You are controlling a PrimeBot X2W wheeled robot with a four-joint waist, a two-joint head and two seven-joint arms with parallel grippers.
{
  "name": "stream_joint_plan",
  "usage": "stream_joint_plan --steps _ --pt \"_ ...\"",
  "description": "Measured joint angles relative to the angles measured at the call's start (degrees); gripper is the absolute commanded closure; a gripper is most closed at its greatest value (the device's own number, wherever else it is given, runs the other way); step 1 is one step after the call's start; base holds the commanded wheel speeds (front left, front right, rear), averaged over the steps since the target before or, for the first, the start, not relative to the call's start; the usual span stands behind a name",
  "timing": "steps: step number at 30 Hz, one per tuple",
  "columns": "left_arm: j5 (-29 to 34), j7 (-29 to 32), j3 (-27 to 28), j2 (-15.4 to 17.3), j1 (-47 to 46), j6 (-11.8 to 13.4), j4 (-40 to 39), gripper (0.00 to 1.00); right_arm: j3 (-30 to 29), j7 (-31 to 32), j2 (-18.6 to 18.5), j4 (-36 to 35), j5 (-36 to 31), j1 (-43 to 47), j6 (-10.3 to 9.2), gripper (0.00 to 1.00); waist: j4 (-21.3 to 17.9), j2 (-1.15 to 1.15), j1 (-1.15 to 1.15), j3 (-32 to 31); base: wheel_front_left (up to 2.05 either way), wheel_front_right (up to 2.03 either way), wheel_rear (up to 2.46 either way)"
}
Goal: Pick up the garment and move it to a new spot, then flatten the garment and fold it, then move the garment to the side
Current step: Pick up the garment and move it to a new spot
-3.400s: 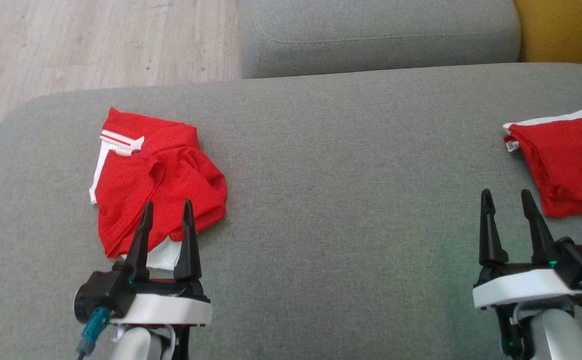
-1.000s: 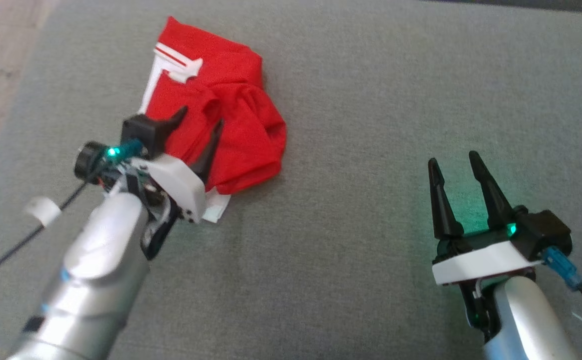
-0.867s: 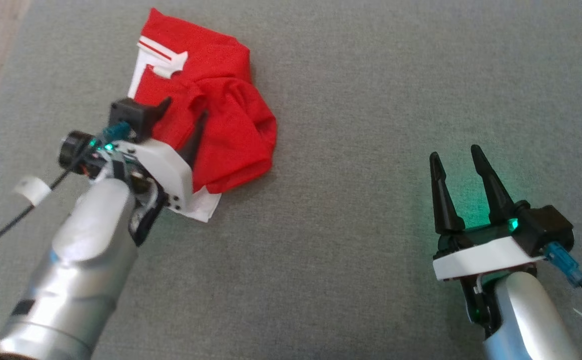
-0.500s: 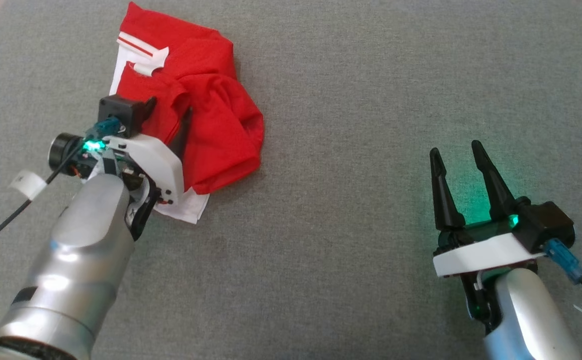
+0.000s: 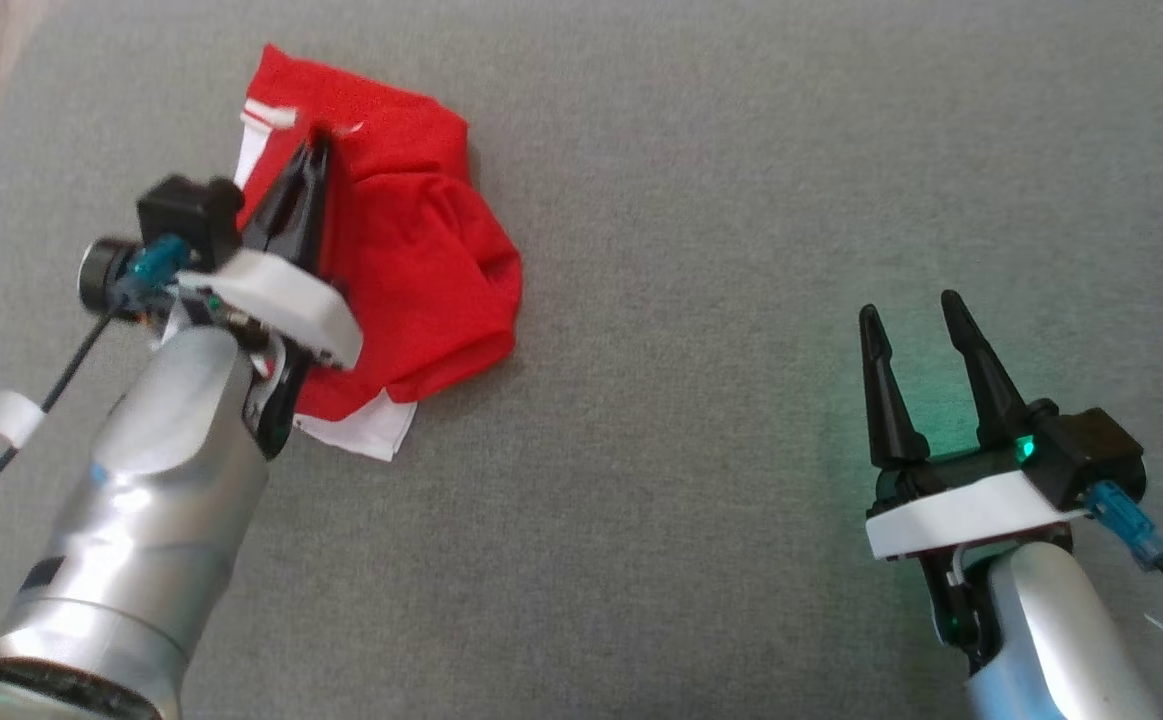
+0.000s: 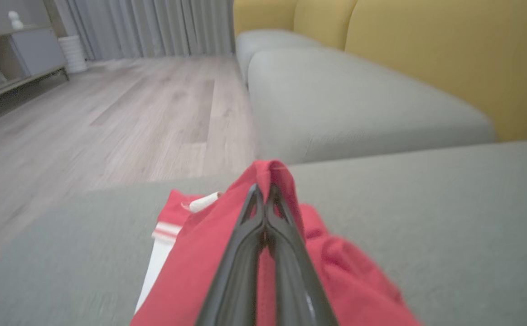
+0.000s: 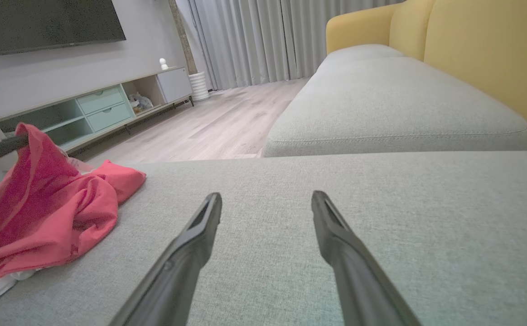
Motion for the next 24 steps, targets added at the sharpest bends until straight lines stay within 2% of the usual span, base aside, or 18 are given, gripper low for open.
stream_joint_plan --steps 7,11,16,20,24 --pt "-6.9 -1.16 2.04 0.87 2.12 0.01 -18.67 1.0 0.0 0.0 0.01 0.16 1.57 1.28 0.0 0.0 -1.51 0.0 -0.01 -4.42 0.0 0.0 0.0" --pt "-10.1 2.2 2.58 0.97 4.56 0.25 -26.92 1.0 0.43 0.0 0.01 0.25 2.33 2.4 0.0 0.0 -2.86 0.0 -0.01 -5.66 0.0 0.0 0.0" --pt "-10.84 8.48 1.92 0.55 5.6 4.6 -38.18 1.0 2.01 0.0 0.02 0.41 3.85 2.59 0.0 0.0 -6.2 0.0 -0.01 -6.22 0.0 0.0 0.0" --pt "-10.09 12.32 0.37 0.1 3.78 6.6 -42.11 1.0 3.07 0.0 0.01 -0.09 5.32 2.11 0.0 0.0 -9.77 0.0 0.0 -5.3 0.0 0.0 0.0" --pt "-9.07 15.28 -0.41 -0.32 -0.59 7.2 -42.16 1.0 4.24 0.0 0.02 -0.7 7.48 0.58 0.0 0.0 -13.74 0.0 0.01 -3.43 0.0 0.0 0.0"
